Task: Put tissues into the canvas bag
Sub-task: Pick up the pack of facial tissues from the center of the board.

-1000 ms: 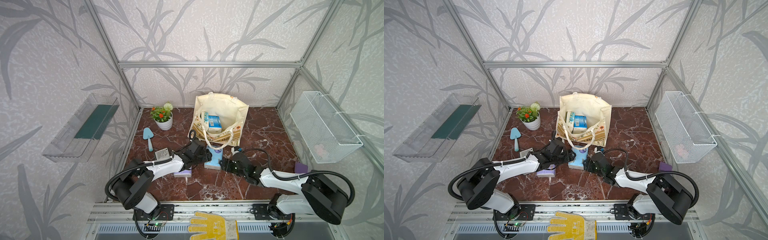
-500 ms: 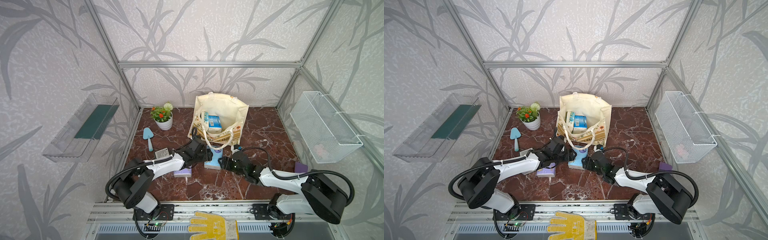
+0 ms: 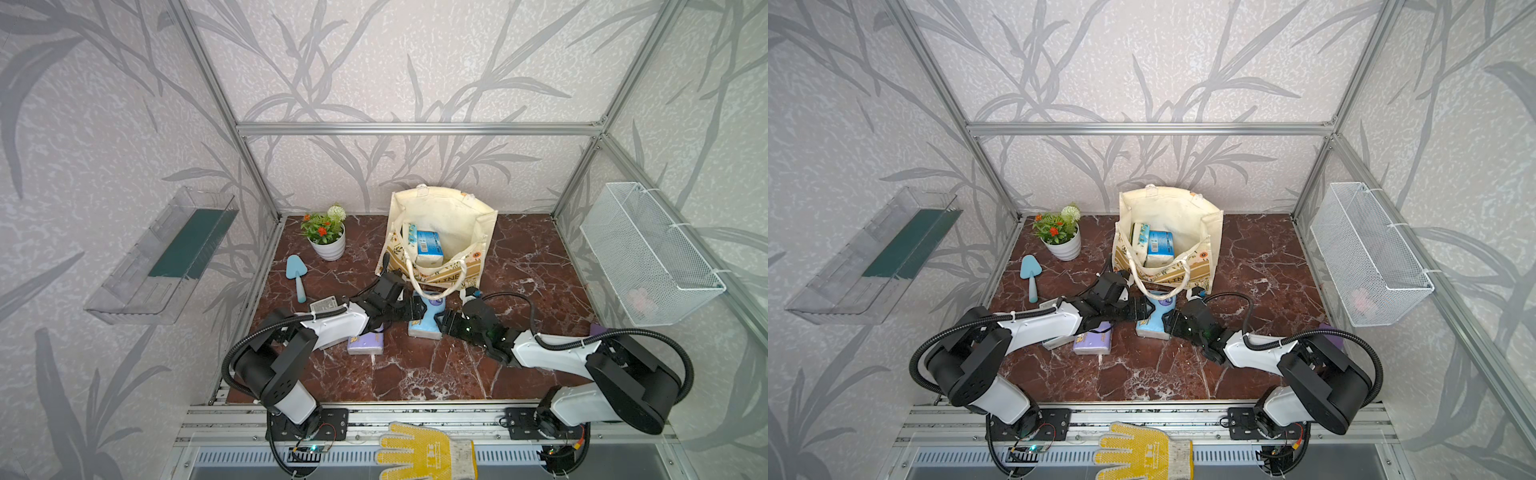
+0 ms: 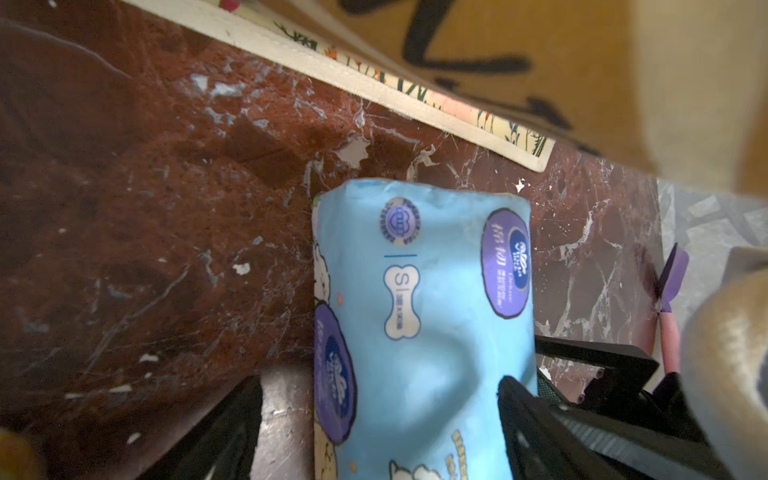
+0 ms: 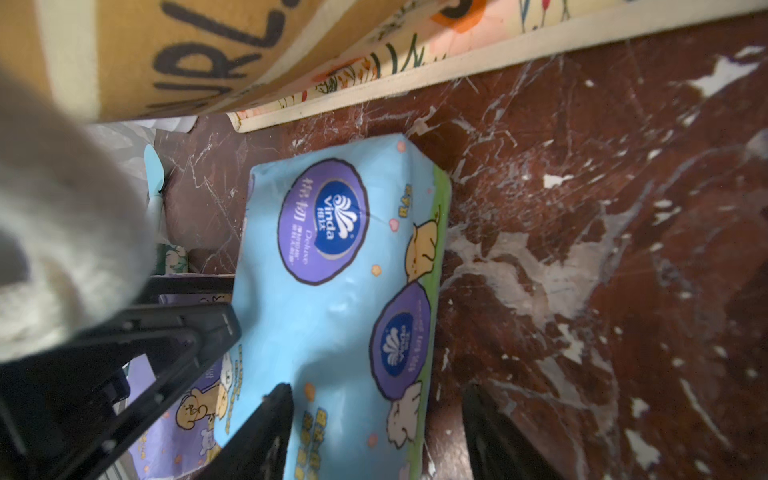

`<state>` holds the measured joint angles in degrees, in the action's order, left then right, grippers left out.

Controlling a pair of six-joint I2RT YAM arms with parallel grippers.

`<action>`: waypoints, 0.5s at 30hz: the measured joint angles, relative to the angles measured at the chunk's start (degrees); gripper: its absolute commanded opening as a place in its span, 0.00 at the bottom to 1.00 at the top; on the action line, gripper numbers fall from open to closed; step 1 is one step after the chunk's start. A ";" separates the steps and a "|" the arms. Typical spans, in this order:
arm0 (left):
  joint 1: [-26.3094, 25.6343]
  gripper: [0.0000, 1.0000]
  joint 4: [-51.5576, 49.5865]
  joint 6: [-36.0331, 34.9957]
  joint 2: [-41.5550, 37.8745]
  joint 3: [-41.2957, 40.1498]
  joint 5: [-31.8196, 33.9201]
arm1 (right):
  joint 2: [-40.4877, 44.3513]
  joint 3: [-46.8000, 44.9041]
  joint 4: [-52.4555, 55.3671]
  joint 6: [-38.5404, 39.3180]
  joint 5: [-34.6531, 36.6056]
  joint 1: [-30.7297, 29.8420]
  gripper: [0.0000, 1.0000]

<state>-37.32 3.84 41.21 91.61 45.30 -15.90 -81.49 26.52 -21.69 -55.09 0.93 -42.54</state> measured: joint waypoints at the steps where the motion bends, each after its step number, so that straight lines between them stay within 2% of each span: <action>1: 0.13 0.88 0.39 -0.28 0.24 -0.13 -0.72 | -0.33 0.00 -0.37 -0.24 -0.20 0.13 0.61; 7: 0.63 0.82 3.48 -1.14 3.74 -0.42 -5.29 | -1.92 -0.02 -2.78 -1.49 -1.44 1.05 0.57; 15: 0.66 0.82 8.74 0.09 5.60 -1.73 -9.73 | -3.43 -1.46 -6.38 -3.41 -3.30 2.78 0.49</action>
<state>-36.67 12.58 41.30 97.21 43.57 -25.63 -84.93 25.06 -28.08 -58.50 -2.37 -39.77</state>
